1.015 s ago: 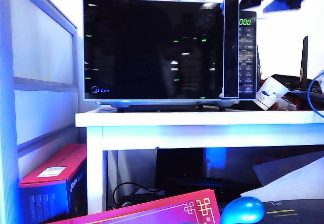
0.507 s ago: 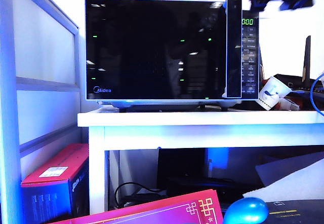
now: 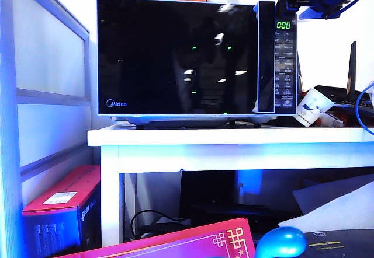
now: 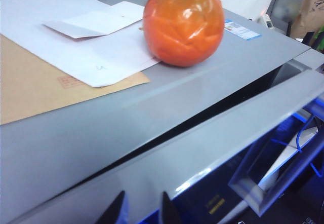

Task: Open the microwave door, place the orange inside the microwave, then close the microwave door.

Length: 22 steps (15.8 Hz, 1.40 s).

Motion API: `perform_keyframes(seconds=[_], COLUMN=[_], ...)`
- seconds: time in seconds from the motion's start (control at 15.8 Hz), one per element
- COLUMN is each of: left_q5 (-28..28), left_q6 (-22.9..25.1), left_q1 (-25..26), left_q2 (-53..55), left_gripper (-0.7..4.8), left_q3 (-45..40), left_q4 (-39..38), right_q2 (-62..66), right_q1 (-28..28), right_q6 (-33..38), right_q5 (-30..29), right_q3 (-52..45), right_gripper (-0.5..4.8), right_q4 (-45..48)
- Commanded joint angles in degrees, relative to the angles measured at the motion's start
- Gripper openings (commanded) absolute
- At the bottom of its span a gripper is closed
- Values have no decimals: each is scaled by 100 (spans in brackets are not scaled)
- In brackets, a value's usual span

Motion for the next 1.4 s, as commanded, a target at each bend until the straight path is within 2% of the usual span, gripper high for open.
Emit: perform_keyframes(seconds=[0.06, 0.13, 0.25, 0.44, 0.51, 0.57, 0.76, 0.82, 1.27, 1.4], left_q5=[28, 28, 31, 31, 31, 31, 42, 175, 111, -83], left_q6=[2, 2, 2, 2, 2, 2, 2, 7, 9, 9], left_q1=[-9, -9, -9, -9, -9, -9, -9, -9, -9, -9], left_q2=[-22, -22, -22, -22, -22, -22, -20, -9, 365, 494], left_gripper=[94, 94, 94, 94, 94, 94, 94, 94, 94, 94], left_q3=[31, 31, 31, 28, 28, 28, 28, 26, 26, 26], left_q4=[68, 68, 68, 42, 20, 11, 66, 223, 1008, 973], right_q2=[-369, -483, -697, -660, -625, -599, -457, -372, -389, -516], right_q1=[42, 42, 44, 42, 42, 44, 42, 42, 52, 52], right_q6=[15, -20, -28, -157, -153, -155, -155, -151, -107, -105], right_q5=[-557, -431, 337, 367, 535, 1082, 1132, 953, -1274, -1519], right_q3=[31, 31, 31, 31, 31, 31, 31, 31, 33, 33], right_gripper=[458, 458, 458, 458, 457, 449, 449, 449, 449, 449], right_q4=[-398, -581, -785, -398, -332, -319, -271, -262, -424, -592])
